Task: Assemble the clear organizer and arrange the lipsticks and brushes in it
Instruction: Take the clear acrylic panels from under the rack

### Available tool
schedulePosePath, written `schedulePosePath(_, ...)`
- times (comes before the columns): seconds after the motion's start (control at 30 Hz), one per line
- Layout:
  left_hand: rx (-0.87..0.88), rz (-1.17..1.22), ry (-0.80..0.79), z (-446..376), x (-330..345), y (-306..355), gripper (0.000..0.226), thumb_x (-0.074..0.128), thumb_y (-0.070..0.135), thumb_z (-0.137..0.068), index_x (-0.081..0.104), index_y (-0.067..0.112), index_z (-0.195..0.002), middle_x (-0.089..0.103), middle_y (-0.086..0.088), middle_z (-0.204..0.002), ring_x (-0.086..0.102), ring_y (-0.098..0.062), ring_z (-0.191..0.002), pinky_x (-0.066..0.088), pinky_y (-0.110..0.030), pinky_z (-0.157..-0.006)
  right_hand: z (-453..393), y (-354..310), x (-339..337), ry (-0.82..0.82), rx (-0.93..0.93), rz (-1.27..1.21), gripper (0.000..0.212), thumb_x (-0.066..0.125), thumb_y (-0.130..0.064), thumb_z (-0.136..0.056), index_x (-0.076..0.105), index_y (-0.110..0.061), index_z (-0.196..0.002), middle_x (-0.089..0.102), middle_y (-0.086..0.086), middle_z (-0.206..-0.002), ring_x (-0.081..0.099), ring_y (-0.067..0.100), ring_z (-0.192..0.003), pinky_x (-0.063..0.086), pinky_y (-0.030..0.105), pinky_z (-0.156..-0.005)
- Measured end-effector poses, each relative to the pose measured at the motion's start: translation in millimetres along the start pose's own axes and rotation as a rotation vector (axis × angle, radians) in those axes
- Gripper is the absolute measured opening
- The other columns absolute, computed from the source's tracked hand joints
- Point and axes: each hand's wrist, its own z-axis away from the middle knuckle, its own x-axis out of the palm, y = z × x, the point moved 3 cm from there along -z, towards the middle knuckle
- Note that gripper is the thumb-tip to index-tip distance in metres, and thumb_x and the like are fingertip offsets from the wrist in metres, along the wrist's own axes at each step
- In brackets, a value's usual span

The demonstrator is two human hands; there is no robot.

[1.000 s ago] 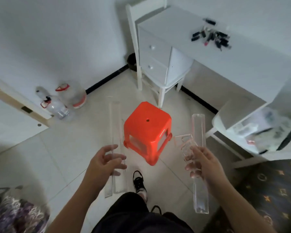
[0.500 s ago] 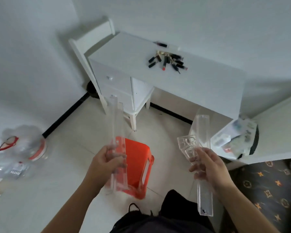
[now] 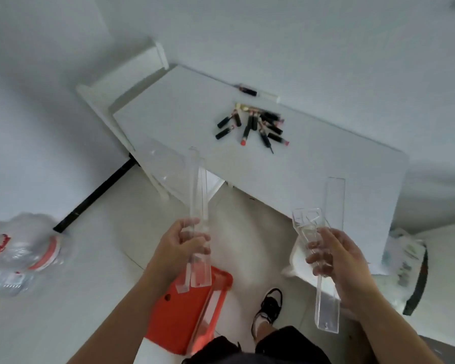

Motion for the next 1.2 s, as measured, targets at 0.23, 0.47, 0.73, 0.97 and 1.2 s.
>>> schedulePosePath(0.23, -0.028, 0.023, 0.063, -74, 65, 54, 0.036, 0.062, 0.001, -0.095, 0.057, 0.017, -0.126, 0.077, -0.009, -0.102, 0.076, -0.029, -0.081, 0.058, -0.030, -0.062, -100, -48, -58, -0.002, 0.027, 0.024, 0.020, 0.062, -0.034, -0.098, 0.065, -0.017, -0.108, 0.072, 0.012, -0.086, 0.066, 0.026, -0.063, 0.047, 0.034, -0.050)
schedulePosePath(0.47, 0.004, -0.044, 0.030, -127, 90, 101, 0.037, 0.065, 0.006, -0.095, 0.055, 0.017, -0.129, 0.077, -0.010, -0.102, 0.077, -0.028, -0.083, 0.057, -0.026, -0.059, -152, -65, -63, -0.018, 0.029, 0.004, 0.024, 0.063, -0.036, -0.097, 0.065, -0.015, -0.109, 0.073, 0.009, -0.084, 0.067, 0.025, -0.062, 0.048, 0.033, -0.046)
schedulePosePath(0.73, -0.010, -0.232, -0.034, -190, 82, 124, 0.037, 0.069, 0.019, -0.092, 0.056, 0.025, -0.126, 0.078, -0.001, -0.100, 0.077, -0.021, -0.083, 0.057, -0.032, -0.066, -197, -77, -42, -0.030, 0.048, -0.034, 0.027, 0.067, -0.040, -0.093, 0.066, -0.017, -0.109, 0.074, 0.009, -0.085, 0.068, 0.024, -0.063, 0.048, 0.031, -0.047)
schedulePosePath(0.97, 0.029, -0.451, -0.108, -303, 70, 141, 0.045, 0.070, 0.023, -0.089, 0.055, 0.023, -0.132, 0.075, 0.001, -0.094, 0.075, -0.012, -0.079, 0.058, -0.027, -0.064, -245, -79, -6, 0.063, 0.068, 0.061, 0.034, 0.079, -0.022, -0.085, 0.060, -0.021, -0.114, 0.075, 0.008, -0.084, 0.071, 0.023, -0.063, 0.051, 0.030, -0.048)
schedulePosePath(1.2, 0.116, -0.607, -0.279, -408, 65, 147, 0.029, 0.068, 0.036, -0.089, 0.057, 0.050, -0.112, 0.071, 0.011, -0.089, 0.067, 0.007, -0.075, 0.050, -0.015, -0.056, -301, -83, 49, 0.294, 0.137, 0.154, 0.028, 0.076, -0.025, -0.087, 0.060, -0.023, -0.110, 0.072, 0.009, -0.086, 0.071, 0.022, -0.064, 0.054, 0.032, -0.052)
